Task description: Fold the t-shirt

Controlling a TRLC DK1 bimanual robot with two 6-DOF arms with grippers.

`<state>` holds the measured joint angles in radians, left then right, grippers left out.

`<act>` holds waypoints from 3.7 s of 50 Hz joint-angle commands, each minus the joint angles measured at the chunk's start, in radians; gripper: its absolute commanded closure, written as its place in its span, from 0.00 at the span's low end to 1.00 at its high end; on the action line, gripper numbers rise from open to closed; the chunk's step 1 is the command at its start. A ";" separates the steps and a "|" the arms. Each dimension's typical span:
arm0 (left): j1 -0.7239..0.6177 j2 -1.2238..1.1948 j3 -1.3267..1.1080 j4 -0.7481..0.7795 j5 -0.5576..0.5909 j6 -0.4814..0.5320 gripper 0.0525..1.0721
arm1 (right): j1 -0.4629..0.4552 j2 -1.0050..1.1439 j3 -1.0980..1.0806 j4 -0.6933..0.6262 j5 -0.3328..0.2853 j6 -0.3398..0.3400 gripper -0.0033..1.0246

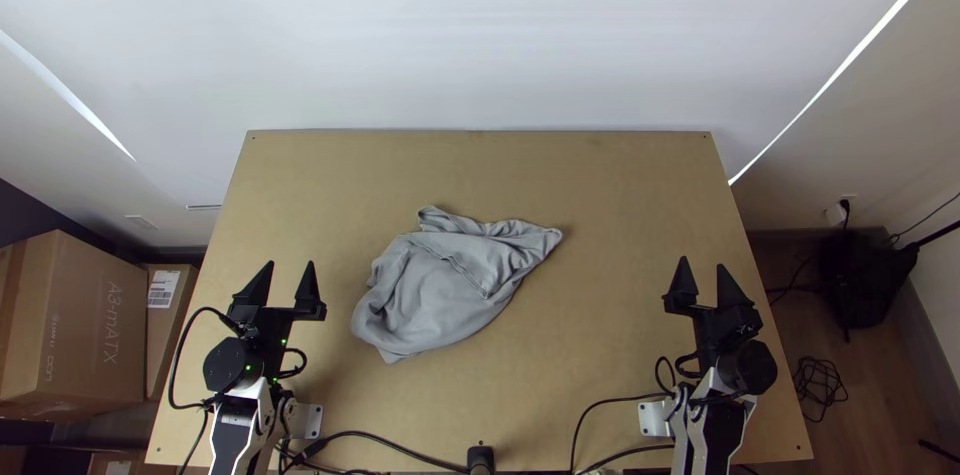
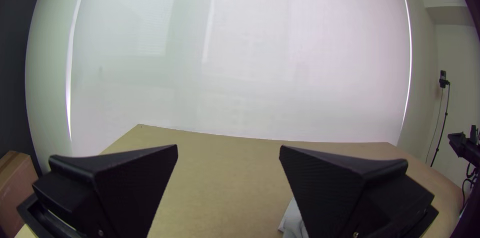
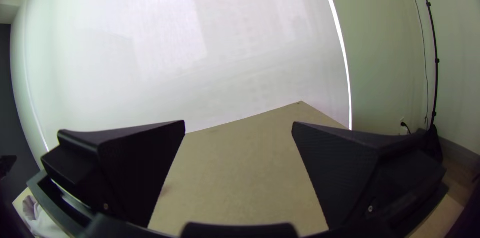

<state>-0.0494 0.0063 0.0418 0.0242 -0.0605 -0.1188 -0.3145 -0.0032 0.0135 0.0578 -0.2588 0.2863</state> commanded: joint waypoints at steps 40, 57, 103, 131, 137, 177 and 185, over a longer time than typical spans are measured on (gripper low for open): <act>0.016 -0.006 -0.039 -0.020 0.005 0.015 0.04 | 0.006 -0.001 -0.010 -0.007 0.004 -0.009 0.04; 0.051 -0.008 -0.039 -0.018 0.007 0.212 0.04 | 0.006 -0.001 -0.010 -0.007 0.004 -0.009 0.04; -0.176 0.119 0.308 -0.265 0.007 0.508 0.04 | 0.006 -0.001 -0.010 -0.007 0.004 -0.009 0.04; -0.371 0.613 0.523 -0.247 -0.002 0.476 0.04 | 0.006 -0.003 -0.010 -0.007 0.004 -0.009 0.04; -0.406 0.750 0.589 -0.265 -0.013 0.438 0.04 | 0.008 -0.003 -0.010 -0.007 0.004 -0.009 0.04; -0.526 1.393 0.917 -0.487 -0.064 0.225 0.09 | 0.066 -0.001 -0.010 -0.007 0.004 -0.004 0.04; -0.521 1.451 0.925 -0.510 -0.061 0.222 0.15 | 0.066 -0.001 -0.010 -0.007 0.004 0.010 0.04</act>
<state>-0.5705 1.4124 0.9470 -0.4618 -0.1173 0.1226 -0.2554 -0.0032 0.0135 0.0578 -0.2588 0.2871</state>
